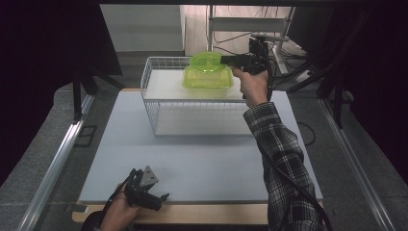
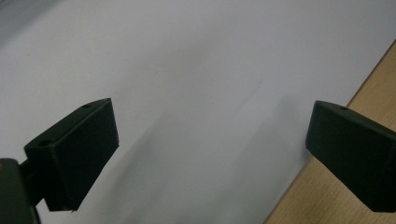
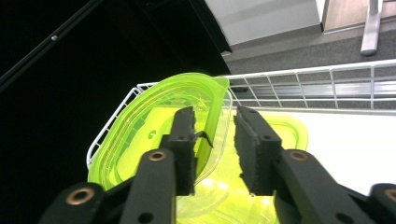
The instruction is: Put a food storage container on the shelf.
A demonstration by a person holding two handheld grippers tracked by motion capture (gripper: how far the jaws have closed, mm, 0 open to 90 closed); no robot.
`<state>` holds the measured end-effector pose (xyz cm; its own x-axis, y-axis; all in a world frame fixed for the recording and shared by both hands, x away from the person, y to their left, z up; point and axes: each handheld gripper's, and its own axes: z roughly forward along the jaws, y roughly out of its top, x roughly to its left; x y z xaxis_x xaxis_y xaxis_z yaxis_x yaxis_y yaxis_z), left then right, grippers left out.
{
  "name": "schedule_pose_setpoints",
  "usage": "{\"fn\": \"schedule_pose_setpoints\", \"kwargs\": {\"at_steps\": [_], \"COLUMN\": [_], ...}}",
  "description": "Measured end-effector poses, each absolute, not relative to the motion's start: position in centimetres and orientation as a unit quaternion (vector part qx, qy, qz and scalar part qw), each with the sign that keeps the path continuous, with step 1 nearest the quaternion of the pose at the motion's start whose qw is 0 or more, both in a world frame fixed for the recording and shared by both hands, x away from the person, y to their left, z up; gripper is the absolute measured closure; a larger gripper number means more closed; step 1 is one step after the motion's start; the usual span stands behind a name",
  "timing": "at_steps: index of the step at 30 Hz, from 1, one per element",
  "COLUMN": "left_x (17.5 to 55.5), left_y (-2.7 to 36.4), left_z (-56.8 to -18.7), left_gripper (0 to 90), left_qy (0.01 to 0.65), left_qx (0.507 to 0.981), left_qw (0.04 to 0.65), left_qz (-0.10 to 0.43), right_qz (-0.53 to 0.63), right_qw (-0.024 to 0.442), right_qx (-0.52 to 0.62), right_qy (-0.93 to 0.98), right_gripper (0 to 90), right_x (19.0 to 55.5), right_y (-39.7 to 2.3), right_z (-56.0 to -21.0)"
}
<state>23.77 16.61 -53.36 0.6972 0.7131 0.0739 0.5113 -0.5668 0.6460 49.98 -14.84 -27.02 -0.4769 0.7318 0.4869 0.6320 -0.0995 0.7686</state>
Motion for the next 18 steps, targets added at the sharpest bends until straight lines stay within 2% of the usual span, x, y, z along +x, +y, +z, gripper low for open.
{"fn": "schedule_pose_setpoints", "kwargs": {"at_steps": [7,18], "left_x": [23.7,23.7], "left_y": [16.6,16.7], "left_z": [-53.3,-53.1], "left_gripper": [2.4,2.4], "left_qy": [0.351,0.355], "left_qx": [0.869,0.864], "left_qw": [0.306,0.312], "left_qz": [0.169,0.173], "right_qz": [0.543,0.540], "right_qw": [0.058,0.063], "right_qx": [0.490,0.455], "right_qy": [0.680,0.705], "right_gripper": [48.2,34.2], "right_x": [49.5,48.0], "right_y": [-15.3,-16.5], "right_z": [-26.5,-26.7]}}
